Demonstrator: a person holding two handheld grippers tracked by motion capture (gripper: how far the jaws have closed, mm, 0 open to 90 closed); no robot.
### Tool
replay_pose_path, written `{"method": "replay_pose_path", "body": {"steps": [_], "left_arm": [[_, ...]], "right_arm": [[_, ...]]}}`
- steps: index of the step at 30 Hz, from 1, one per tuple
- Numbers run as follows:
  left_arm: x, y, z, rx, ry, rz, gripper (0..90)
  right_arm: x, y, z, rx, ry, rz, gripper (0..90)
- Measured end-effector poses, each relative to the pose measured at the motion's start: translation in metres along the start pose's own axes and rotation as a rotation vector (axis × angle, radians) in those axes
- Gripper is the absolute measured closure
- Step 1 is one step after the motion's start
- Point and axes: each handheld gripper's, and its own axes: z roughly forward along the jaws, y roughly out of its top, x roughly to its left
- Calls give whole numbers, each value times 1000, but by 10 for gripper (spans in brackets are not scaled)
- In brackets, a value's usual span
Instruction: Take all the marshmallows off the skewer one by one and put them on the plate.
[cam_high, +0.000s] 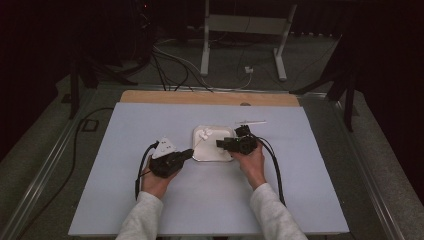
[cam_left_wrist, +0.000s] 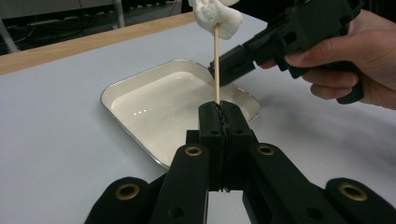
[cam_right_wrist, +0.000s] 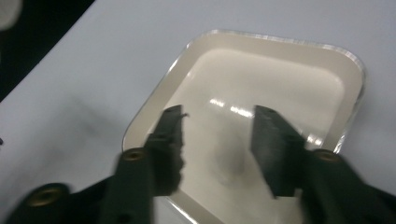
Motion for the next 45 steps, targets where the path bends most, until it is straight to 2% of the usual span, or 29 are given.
{"method": "replay_pose_path", "body": {"steps": [1, 3, 8, 11, 13, 20, 31, 39, 42, 45], "left_arm": [[0, 0, 0, 0, 1, -1, 900], [0, 0, 0, 0, 4, -3, 900], [0, 0, 0, -3, 8, -5, 900], [0, 0, 0, -2, 9, -5, 900], [0, 0, 0, 0, 9, -3, 900], [-1, 0, 1, -1, 10, -2, 900], [-3, 1, 1, -9, 0, 2, 900], [-5, 1, 1, -28, -20, 0, 900], [-5, 2, 1, -31, -28, 1, 900], [-5, 1, 1, -33, -36, 4, 900]], "right_arm": [[0, 0, 1, 6, -4, -1, 405], [0, -1, 0, 10, -18, -3, 354], [3, 3, -11, -22, 30, 3, 255], [6, 6, -21, -52, 74, 6, 248], [8, 8, -27, -69, 87, 3, 249], [15, 14, -41, -116, 170, 14, 259], [35, 25, -44, -140, 252, -14, 346], [38, 28, -38, -150, 296, 12, 450], [37, 29, -35, -149, 313, 19, 525], [36, 28, -33, -136, 359, 26, 580]]}}
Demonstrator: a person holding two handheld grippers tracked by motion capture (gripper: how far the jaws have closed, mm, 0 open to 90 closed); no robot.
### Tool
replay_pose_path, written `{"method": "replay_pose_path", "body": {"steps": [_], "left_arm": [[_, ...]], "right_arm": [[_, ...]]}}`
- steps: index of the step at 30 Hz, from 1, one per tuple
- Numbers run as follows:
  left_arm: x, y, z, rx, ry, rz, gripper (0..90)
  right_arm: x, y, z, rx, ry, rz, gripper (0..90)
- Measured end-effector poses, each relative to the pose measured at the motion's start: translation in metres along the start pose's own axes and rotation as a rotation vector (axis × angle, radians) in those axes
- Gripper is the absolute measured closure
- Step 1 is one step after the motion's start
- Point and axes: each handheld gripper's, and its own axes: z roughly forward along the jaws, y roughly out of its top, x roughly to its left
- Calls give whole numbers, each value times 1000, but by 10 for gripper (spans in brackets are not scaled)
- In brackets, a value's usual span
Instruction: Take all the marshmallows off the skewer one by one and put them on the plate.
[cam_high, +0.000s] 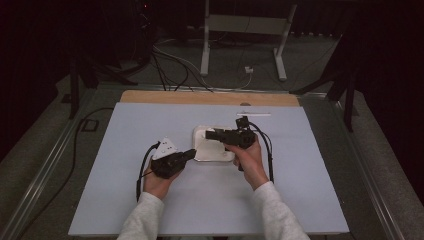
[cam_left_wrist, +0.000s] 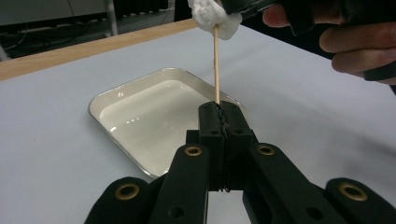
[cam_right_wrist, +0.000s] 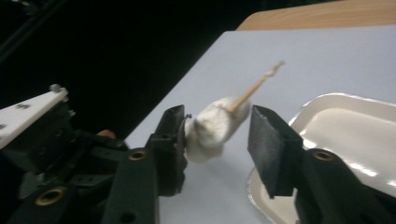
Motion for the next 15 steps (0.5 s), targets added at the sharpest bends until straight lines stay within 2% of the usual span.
{"method": "replay_pose_path", "body": {"steps": [2, 7, 9, 15], "left_arm": [[0, 0, 0, 1, -2, 1, 900], [-1, 0, 1, -5, -11, 3, 900], [-1, 0, 0, -9, -14, 2, 900], [0, 0, -1, -10, -24, 8, 900]], "right_arm": [[0, 0, 1, 6, -2, -1, 618], [-1, 0, -1, -4, 38, 15, 716], [-1, 1, -2, -12, 53, 24, 737], [0, 1, -5, -27, 57, 21, 763]]}}
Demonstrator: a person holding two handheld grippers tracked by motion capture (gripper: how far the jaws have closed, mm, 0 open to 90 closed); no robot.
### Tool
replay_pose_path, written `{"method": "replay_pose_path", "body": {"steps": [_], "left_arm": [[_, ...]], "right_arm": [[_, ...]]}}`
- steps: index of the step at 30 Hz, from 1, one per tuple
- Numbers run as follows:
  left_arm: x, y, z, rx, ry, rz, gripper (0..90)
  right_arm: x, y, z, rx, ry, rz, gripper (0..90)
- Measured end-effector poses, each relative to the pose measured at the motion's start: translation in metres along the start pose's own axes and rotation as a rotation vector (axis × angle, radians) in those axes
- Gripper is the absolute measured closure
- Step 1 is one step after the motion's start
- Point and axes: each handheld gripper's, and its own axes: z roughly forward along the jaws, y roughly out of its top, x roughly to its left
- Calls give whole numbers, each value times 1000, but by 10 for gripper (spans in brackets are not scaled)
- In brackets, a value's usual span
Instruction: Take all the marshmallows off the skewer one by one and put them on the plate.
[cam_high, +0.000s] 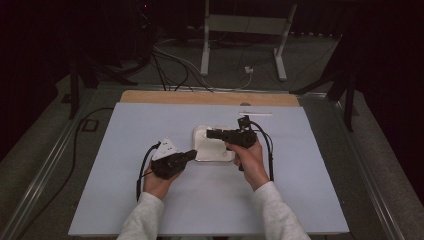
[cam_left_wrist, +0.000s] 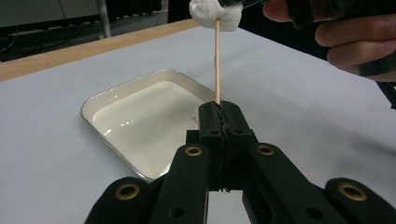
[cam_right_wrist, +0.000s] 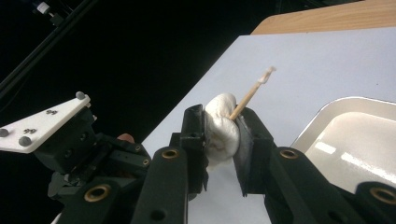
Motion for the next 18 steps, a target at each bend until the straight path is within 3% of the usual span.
{"method": "replay_pose_path", "body": {"steps": [6, 10, 18], "left_arm": [[1, -1, -1, -5, -18, 8, 900], [3, -2, -3, -4, -20, 8, 900], [1, -2, -1, 5, -34, 27, 900]], "right_arm": [[2, 2, -6, -21, -8, -8, 779], [-3, 6, -18, -76, -7, 21, 788], [-6, 9, -30, -89, -38, 3, 788]]}}
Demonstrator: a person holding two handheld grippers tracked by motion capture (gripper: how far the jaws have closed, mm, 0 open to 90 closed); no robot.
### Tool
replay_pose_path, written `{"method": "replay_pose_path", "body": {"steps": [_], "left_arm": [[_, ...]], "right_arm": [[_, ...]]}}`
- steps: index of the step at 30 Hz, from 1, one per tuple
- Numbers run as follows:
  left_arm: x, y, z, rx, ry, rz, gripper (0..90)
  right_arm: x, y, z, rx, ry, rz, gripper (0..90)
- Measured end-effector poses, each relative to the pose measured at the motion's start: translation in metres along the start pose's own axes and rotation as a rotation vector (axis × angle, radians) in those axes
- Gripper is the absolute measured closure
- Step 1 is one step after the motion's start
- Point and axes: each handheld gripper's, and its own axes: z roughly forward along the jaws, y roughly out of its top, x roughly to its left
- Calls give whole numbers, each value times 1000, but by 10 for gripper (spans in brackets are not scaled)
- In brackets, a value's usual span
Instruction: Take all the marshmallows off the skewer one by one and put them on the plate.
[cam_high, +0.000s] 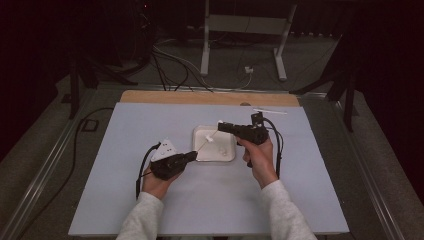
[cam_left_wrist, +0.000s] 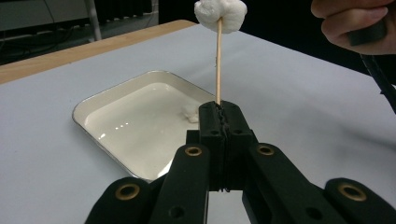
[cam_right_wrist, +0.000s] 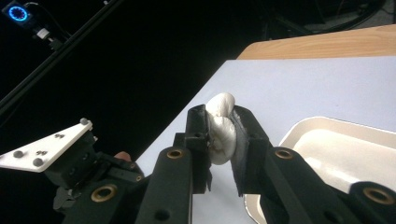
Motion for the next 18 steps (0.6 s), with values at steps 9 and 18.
{"method": "replay_pose_path", "body": {"steps": [9, 18], "left_arm": [[2, -2, -1, 16, 15, 2, 900], [3, -1, -2, 9, 30, -8, 900]], "right_arm": [[0, 3, -5, -30, -18, 2, 789], [-1, 2, -8, -7, -58, -34, 780]]}}
